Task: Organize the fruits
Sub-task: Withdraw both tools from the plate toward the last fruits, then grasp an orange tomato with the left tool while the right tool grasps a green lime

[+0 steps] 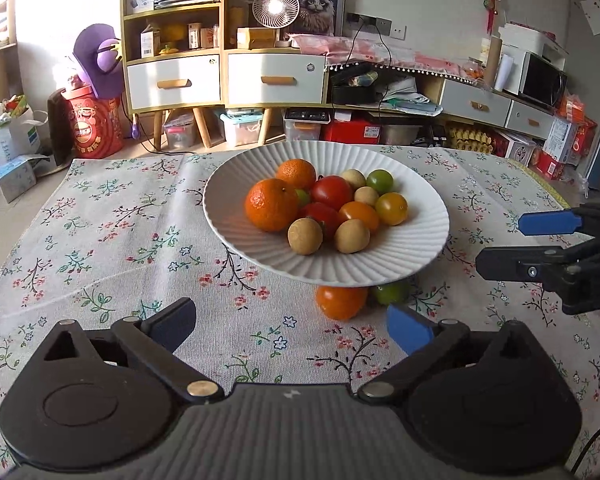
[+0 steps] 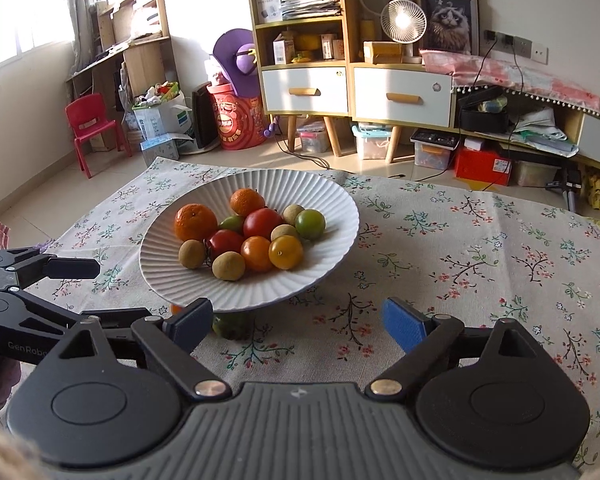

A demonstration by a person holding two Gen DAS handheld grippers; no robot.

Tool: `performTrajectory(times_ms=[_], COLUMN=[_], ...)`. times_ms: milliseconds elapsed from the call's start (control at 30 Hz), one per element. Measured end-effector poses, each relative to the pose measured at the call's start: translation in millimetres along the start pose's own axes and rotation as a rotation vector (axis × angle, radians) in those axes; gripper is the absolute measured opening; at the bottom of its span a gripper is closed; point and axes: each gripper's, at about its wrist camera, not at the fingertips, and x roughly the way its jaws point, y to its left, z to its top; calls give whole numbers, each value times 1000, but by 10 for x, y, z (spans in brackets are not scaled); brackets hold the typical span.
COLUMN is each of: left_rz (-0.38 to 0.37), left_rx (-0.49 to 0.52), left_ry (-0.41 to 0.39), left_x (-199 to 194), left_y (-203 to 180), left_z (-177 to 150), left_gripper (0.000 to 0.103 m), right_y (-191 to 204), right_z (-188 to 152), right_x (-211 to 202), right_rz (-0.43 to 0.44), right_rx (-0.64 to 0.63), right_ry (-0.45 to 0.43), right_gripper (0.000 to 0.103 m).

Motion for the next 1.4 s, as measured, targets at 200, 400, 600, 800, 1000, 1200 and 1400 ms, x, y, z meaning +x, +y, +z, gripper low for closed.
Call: performTrajectory(times_ms=[200,400,600,800,1000,1200,1400], left_rz=[-2,-73,-131,-234,-230,-212,-219], left_rx=[-21,-15,3,-31,-33,-84,-94], left_ry=[-13,-19,-54,-29,18,43,32], left_x=[166,323,329,328,225,84,26], left_y=[35,-12,-10,14,63,259,313], left_z=[-117,-119,-96,-73,-101,-195,-254], left_gripper=[96,94,65,26,25,25,25], right_y=[73,113,115,163,263,334,365], right_z=[-182,-295,-343,-357,-364,-352,-305], right_x=[54,165,274,352,354,340,389], right_rz=[-21,-31,-11,-3,33,44,63], right_rx=[-45,-74,-92,-122,-179,-208,-204], right_ry=[27,55,68,62,51,47,42], right_gripper=[98,100,100,99,91,84,70])
